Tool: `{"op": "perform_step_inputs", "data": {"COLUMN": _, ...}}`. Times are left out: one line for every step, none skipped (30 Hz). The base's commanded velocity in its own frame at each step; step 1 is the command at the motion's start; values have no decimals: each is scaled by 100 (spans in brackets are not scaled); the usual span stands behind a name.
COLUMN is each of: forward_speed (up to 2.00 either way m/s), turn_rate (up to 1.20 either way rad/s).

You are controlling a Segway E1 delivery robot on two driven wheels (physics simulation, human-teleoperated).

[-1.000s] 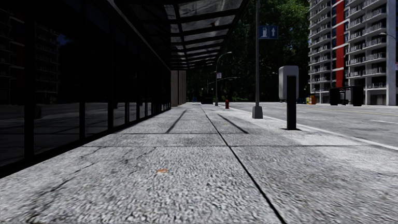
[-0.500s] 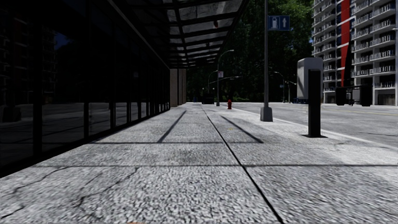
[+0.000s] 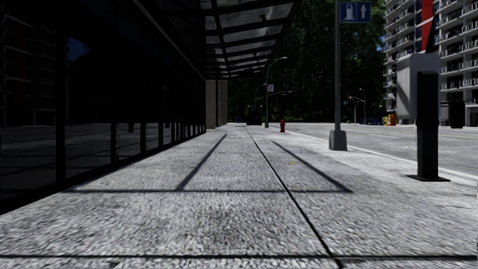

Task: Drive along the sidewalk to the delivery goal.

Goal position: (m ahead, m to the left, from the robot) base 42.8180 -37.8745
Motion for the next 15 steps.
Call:
{"op": "perform_step_inputs", "data": {"forward_speed": 200, "turn_rate": 21}}
{"op": "perform_step_inputs", "data": {"forward_speed": 200, "turn_rate": 21}}
{"op": "perform_step_inputs", "data": {"forward_speed": 200, "turn_rate": 21}}
{"op": "perform_step_inputs", "data": {"forward_speed": 200, "turn_rate": 20}}
{"op": "perform_step_inputs", "data": {"forward_speed": 200, "turn_rate": 20}}
{"op": "perform_step_inputs", "data": {"forward_speed": 200, "turn_rate": 0}}
{"op": "perform_step_inputs", "data": {"forward_speed": 200, "turn_rate": 0}}
{"op": "perform_step_inputs", "data": {"forward_speed": 200, "turn_rate": 0}}
{"op": "perform_step_inputs", "data": {"forward_speed": 200, "turn_rate": 0}}
{"op": "perform_step_inputs", "data": {"forward_speed": 200, "turn_rate": 0}}
{"op": "perform_step_inputs", "data": {"forward_speed": 200, "turn_rate": 0}}
{"op": "perform_step_inputs", "data": {"forward_speed": 200, "turn_rate": 0}}
{"op": "perform_step_inputs", "data": {"forward_speed": 200, "turn_rate": 0}}
{"op": "perform_step_inputs", "data": {"forward_speed": 200, "turn_rate": 0}}
{"op": "perform_step_inputs", "data": {"forward_speed": 200, "turn_rate": 0}}
